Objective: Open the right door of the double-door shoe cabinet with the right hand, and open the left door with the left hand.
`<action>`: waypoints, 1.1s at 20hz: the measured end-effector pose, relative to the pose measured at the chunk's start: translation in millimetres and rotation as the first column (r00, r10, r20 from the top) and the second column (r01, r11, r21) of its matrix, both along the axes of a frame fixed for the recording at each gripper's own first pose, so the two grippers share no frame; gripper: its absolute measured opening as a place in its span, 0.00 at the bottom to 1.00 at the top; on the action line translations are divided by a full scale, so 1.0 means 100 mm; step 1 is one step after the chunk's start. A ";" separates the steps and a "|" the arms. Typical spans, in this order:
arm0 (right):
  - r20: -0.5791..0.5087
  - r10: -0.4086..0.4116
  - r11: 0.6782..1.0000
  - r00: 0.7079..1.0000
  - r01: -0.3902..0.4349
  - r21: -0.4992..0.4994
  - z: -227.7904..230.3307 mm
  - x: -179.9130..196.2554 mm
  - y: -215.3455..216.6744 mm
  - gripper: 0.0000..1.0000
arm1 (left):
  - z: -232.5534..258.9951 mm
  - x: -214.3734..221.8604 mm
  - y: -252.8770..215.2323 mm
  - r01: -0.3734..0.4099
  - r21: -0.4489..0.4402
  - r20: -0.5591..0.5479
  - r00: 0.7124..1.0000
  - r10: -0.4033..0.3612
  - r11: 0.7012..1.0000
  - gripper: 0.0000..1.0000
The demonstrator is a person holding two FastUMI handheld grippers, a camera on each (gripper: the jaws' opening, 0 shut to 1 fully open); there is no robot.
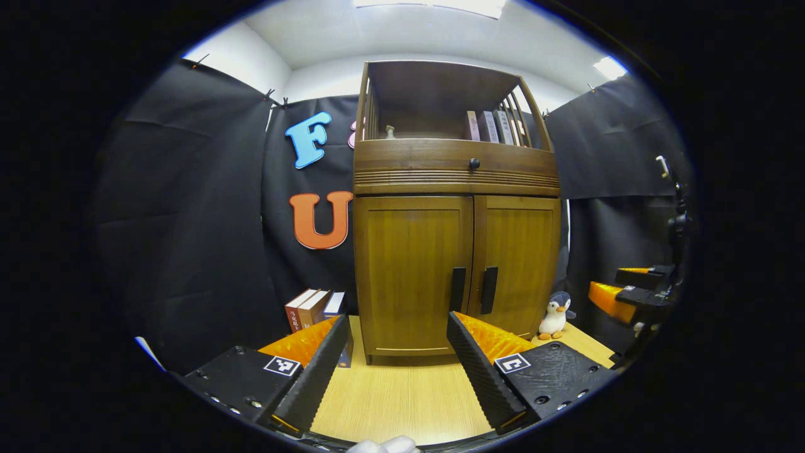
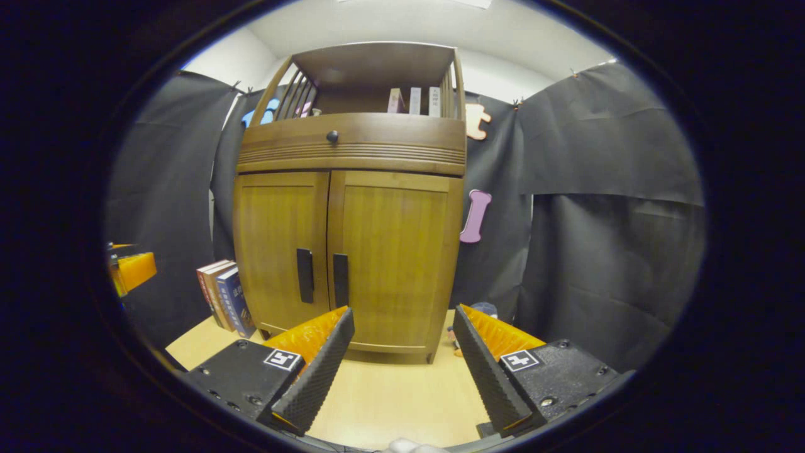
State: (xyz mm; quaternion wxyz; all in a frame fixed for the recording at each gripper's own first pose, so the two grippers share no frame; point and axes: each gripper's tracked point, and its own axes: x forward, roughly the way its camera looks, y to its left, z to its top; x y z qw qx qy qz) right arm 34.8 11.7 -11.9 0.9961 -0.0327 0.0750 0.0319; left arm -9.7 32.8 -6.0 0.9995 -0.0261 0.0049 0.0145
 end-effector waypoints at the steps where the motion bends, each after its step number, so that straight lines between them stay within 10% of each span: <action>1: -0.002 0.013 1.000 1.000 -0.013 -0.001 -0.02 0.10 0.05 1.00 | 0.02 -0.03 0.02 -0.011 0.003 0.003 1.000 0.011 1.000 0.96; 17: -0.084 0.151 0.988 0.985 -0.153 -0.019 -0.63 1.91 1.18 0.99 | 0.01 -0.45 0.37 -0.130 -0.018 -0.040 0.991 0.129 0.991 0.96; 22: -0.135 0.141 0.989 0.981 -0.145 -0.020 -0.84 2.29 1.33 0.82 | -0.07 -0.54 0.54 -0.183 0.013 -0.058 0.981 0.183 0.983 0.96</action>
